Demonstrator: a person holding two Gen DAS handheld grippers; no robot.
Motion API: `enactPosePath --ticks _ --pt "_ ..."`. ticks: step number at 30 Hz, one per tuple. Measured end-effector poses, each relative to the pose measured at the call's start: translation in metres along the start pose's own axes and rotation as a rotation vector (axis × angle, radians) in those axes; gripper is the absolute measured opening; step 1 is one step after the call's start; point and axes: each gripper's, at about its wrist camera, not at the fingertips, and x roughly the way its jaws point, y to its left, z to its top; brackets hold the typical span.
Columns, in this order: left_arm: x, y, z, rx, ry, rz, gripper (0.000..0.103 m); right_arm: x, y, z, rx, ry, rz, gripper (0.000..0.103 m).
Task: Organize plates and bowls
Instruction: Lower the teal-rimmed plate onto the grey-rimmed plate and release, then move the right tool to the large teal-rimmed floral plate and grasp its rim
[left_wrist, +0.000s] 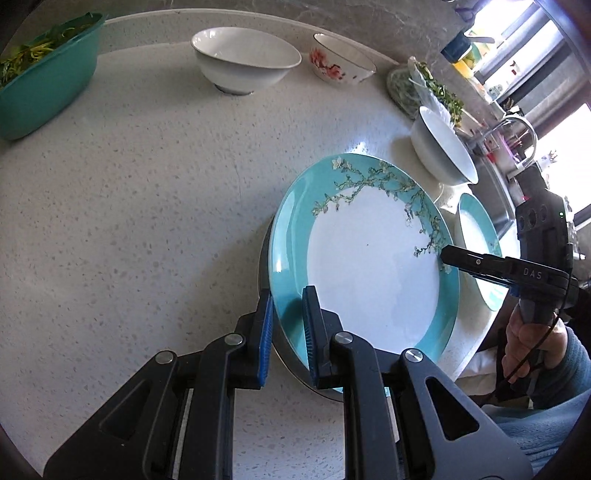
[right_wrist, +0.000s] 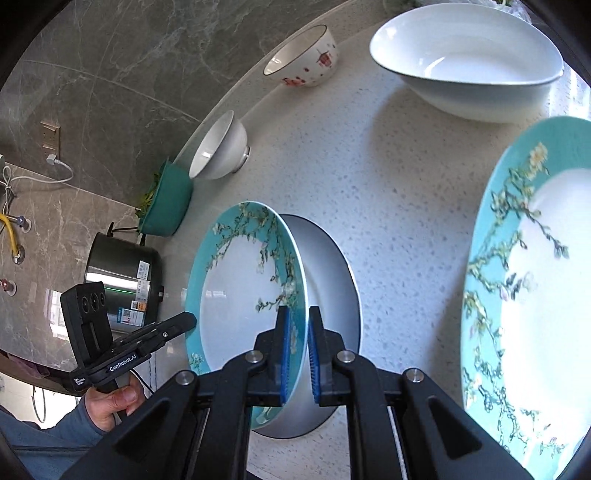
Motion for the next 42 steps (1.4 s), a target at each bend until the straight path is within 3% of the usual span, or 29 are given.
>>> enactPosePath --ticks 10,19,29,35,42 --pt "0.012 -0.003 -0.001 0.005 0.012 0.044 0.014 0.005 0.005 -0.006 -0.054 0.011 -0.063 0.012" --pt "0.02 -0.02 0.001 0.116 0.006 0.144 0.015 0.005 0.01 -0.009 -0.098 0.001 -0.129 0.013" --pt "0.022 -0.017 0.003 0.11 -0.013 0.133 0.017 0.007 0.024 -0.012 -0.206 -0.019 -0.232 0.019" --pt "0.018 -0.013 0.003 0.1 -0.023 0.132 0.017 0.009 0.036 -0.016 -0.279 -0.039 -0.292 0.036" --pt "0.011 -0.012 0.004 0.102 -0.044 0.115 0.018 0.014 0.047 -0.022 -0.334 -0.06 -0.361 0.044"
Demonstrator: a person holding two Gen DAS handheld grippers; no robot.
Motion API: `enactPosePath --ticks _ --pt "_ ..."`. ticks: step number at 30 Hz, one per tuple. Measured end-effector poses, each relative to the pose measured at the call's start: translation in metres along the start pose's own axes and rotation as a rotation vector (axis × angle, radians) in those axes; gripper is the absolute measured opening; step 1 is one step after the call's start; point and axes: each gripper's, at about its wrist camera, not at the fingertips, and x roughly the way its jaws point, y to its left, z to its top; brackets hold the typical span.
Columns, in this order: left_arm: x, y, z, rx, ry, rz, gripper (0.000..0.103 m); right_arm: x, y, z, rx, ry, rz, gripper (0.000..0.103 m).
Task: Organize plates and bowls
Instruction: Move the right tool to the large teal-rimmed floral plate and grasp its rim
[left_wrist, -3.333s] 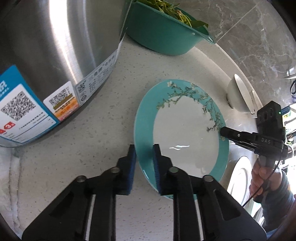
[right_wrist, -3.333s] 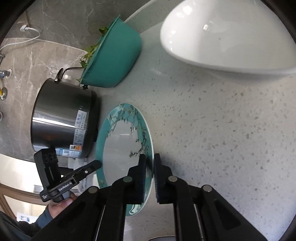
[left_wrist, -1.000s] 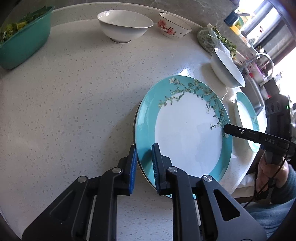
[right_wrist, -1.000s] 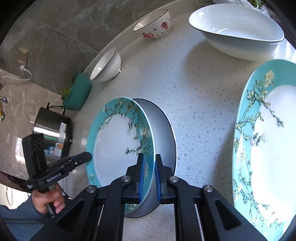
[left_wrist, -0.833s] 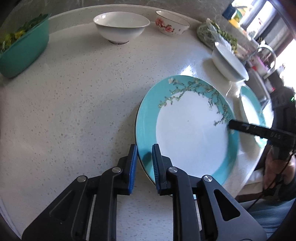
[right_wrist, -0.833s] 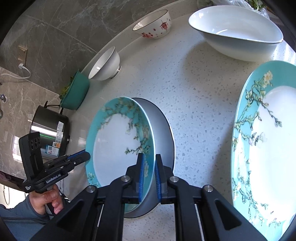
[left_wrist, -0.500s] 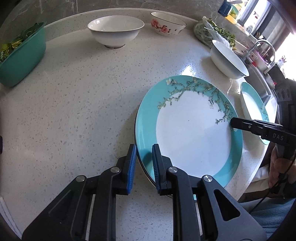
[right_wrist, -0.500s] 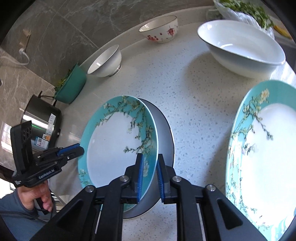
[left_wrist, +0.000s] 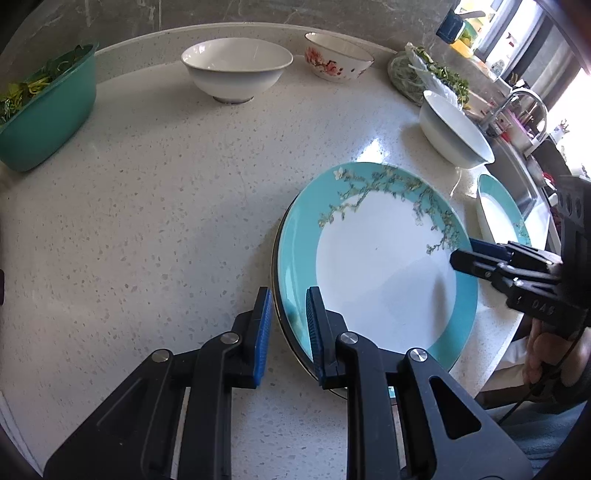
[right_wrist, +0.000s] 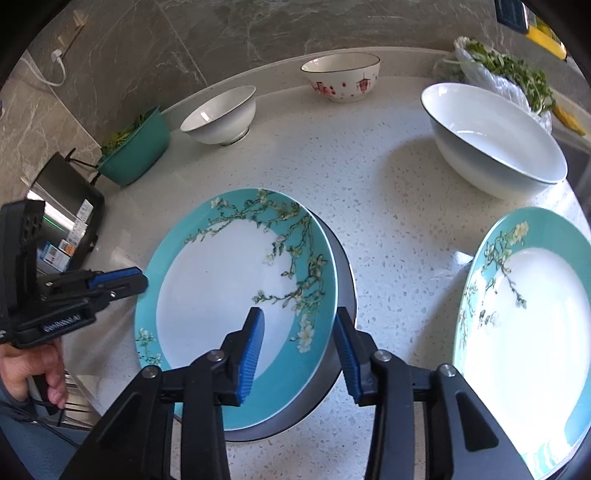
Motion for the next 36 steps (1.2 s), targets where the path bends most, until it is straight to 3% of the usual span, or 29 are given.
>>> enactPosePath --ticks 3,6,8,10,13,15,16,19,22,24,28,31,36 --pt "-0.009 0.0 0.004 -0.001 -0.037 -0.009 0.018 0.001 0.006 -0.001 -0.017 -0.001 -0.022 0.052" --pt "-0.023 -0.004 0.012 -0.007 -0.089 -0.032 0.03 -0.002 0.009 -0.002 -0.02 -0.004 -0.04 0.06" --pt "-0.035 -0.011 0.019 -0.002 -0.145 -0.047 0.06 -0.009 0.009 -0.001 -0.022 -0.009 -0.058 0.061" --pt "-0.049 -0.025 0.026 0.007 -0.212 -0.051 0.074 -0.02 0.007 0.001 -0.021 -0.02 -0.062 0.061" --pt "-0.063 -0.053 0.035 0.053 -0.281 -0.112 0.078 -0.051 -0.011 0.006 0.002 -0.056 -0.038 0.074" --pt "-0.065 -0.075 0.039 0.089 -0.299 -0.168 0.081 -0.071 -0.032 0.01 0.034 -0.08 0.008 0.085" --pt "-0.064 -0.083 0.039 0.092 -0.296 -0.184 0.081 -0.083 -0.045 0.011 0.053 -0.098 0.033 0.086" --pt "-0.053 -0.103 0.043 0.046 -0.243 -0.242 0.08 -0.113 -0.096 0.015 0.131 -0.115 0.133 0.09" --pt "-0.035 -0.128 0.051 -0.015 -0.167 -0.294 0.08 -0.14 -0.159 0.013 0.247 -0.159 0.255 0.102" --pt "-0.023 -0.154 0.053 -0.03 -0.139 -0.273 0.08 -0.15 -0.201 0.01 0.275 -0.188 0.292 0.103" --pt "0.002 -0.205 0.052 -0.067 -0.11 -0.207 0.08 -0.139 -0.276 0.003 0.362 -0.122 0.409 0.103" --pt "0.024 -0.241 0.041 -0.055 -0.066 -0.146 0.08 -0.123 -0.301 0.004 0.352 -0.083 0.477 0.102" --pt "0.037 -0.265 0.028 -0.107 -0.049 -0.13 0.08 -0.091 -0.336 0.012 0.398 0.005 0.572 0.093"
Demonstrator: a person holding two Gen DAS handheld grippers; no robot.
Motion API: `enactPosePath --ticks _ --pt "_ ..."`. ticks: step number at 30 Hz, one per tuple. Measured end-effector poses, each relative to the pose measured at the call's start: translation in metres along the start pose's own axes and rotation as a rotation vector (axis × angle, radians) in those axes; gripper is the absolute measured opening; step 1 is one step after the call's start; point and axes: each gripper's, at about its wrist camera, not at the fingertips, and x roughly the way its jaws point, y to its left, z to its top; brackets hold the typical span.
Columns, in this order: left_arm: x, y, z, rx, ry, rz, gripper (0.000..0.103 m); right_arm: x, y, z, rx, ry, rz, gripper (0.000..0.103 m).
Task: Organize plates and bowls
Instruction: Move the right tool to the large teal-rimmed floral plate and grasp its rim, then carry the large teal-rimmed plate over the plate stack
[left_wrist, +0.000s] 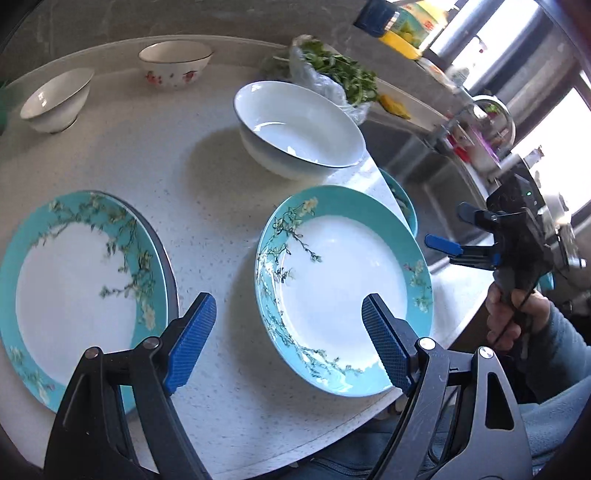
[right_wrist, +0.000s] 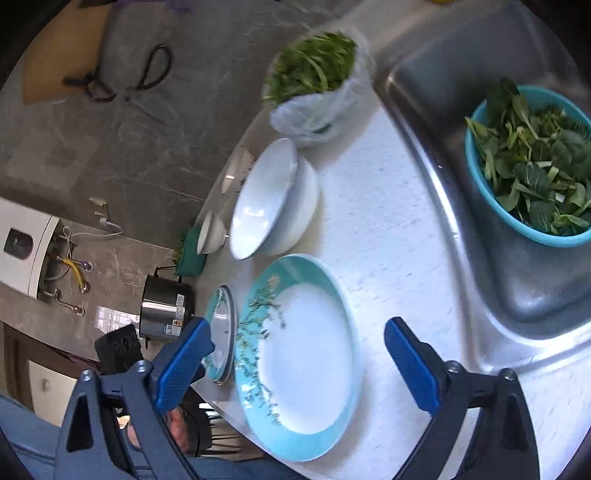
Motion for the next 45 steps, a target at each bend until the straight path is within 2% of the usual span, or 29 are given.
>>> enactPosePath --ticks 4,6,9,12,14,16,19,22,25,27,28,30,37,45 --pt "0.002 0.006 -0.007 -0.086 -0.011 -0.011 0.08 0.008 -0.002 0.009 -0.056 0.064 0.057 0.09" --pt "0.002 0.008 -0.012 -0.118 -0.017 -0.022 0.08 0.017 -0.005 0.009 -0.066 0.125 0.078 0.074" --pt "0.005 0.009 -0.012 -0.136 -0.019 -0.031 0.079 0.027 -0.007 0.006 -0.085 0.184 0.088 0.067" --pt "0.013 0.006 -0.013 -0.143 -0.011 -0.055 0.079 0.029 -0.008 0.005 -0.093 0.204 0.094 0.063" --pt "0.019 0.005 -0.011 -0.143 0.0 -0.066 0.067 0.029 -0.01 0.004 -0.094 0.216 0.094 0.061" --pt "0.025 0.007 -0.011 -0.152 0.01 -0.061 0.064 0.028 -0.011 0.003 -0.1 0.228 0.091 0.061" --pt "0.034 0.014 -0.01 -0.181 0.024 -0.055 0.044 0.029 -0.013 0.0 -0.106 0.245 0.08 0.059" --pt "0.04 0.017 -0.01 -0.19 0.046 -0.046 0.036 0.031 -0.015 -0.003 -0.114 0.266 0.059 0.052" --pt "0.049 0.02 -0.011 -0.21 0.075 -0.043 0.029 0.033 -0.015 -0.006 -0.125 0.275 0.034 0.042" --pt "0.057 0.022 -0.013 -0.232 0.1 -0.038 0.023 0.035 -0.017 -0.007 -0.13 0.28 0.003 0.027" --pt "0.06 0.023 -0.014 -0.239 0.108 -0.037 0.023 0.037 -0.016 -0.007 -0.135 0.283 -0.015 0.023" --pt "0.065 0.022 -0.014 -0.241 0.117 -0.023 0.015 0.037 -0.017 -0.01 -0.154 0.287 -0.047 0.014" --pt "0.074 0.016 -0.003 -0.221 0.098 0.028 0.011 0.042 -0.011 -0.02 -0.185 0.292 -0.13 0.01" --pt "0.075 0.007 -0.004 -0.186 0.084 0.026 0.011 0.039 -0.006 -0.025 -0.225 0.261 -0.194 0.01"
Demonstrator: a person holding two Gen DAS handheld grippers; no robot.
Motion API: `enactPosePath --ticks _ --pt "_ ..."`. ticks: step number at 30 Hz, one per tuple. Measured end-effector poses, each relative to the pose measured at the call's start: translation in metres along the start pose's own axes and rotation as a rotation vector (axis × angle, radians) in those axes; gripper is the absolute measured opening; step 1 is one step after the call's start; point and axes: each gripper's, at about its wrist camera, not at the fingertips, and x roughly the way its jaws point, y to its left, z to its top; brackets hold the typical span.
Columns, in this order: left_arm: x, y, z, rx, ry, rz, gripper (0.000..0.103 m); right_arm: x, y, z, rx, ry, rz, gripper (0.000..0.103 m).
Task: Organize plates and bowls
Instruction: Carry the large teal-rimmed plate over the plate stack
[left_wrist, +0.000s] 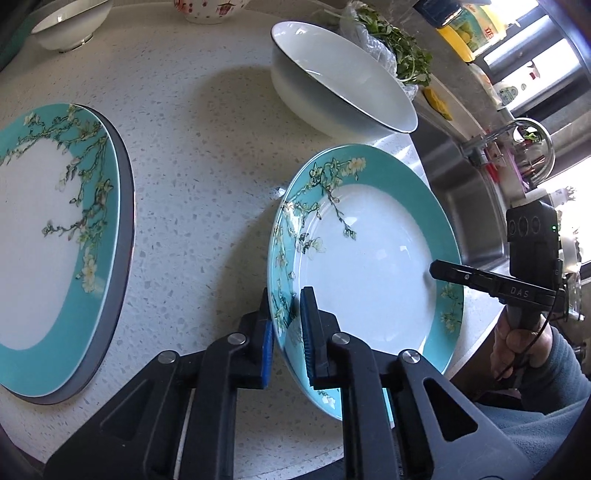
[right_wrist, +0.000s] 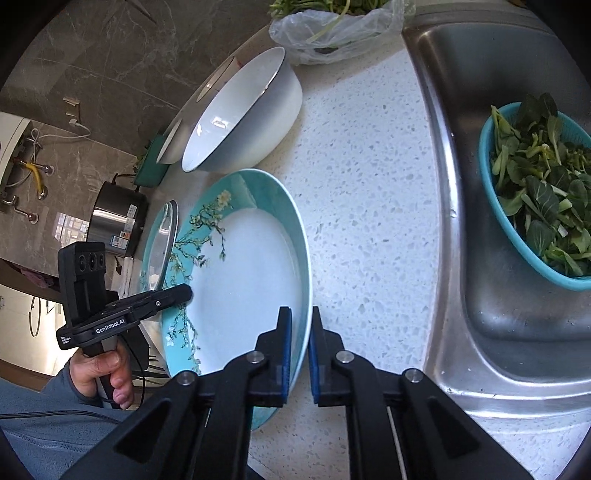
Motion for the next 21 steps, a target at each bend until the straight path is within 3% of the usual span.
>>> enactPosePath --ticks 7,13,21 --pt "-0.019 0.003 -0.004 0.018 -0.023 -0.002 0.011 -0.003 0.009 -0.002 -0.006 -0.01 -0.002 0.011" --pt "-0.056 0.004 -0.007 0.026 -0.071 0.011 0.011 -0.012 0.03 0.005 -0.038 -0.028 0.018 0.011" --pt "-0.131 0.045 -0.005 -0.036 -0.176 0.072 0.011 0.006 0.098 0.035 -0.15 -0.022 0.086 0.011"
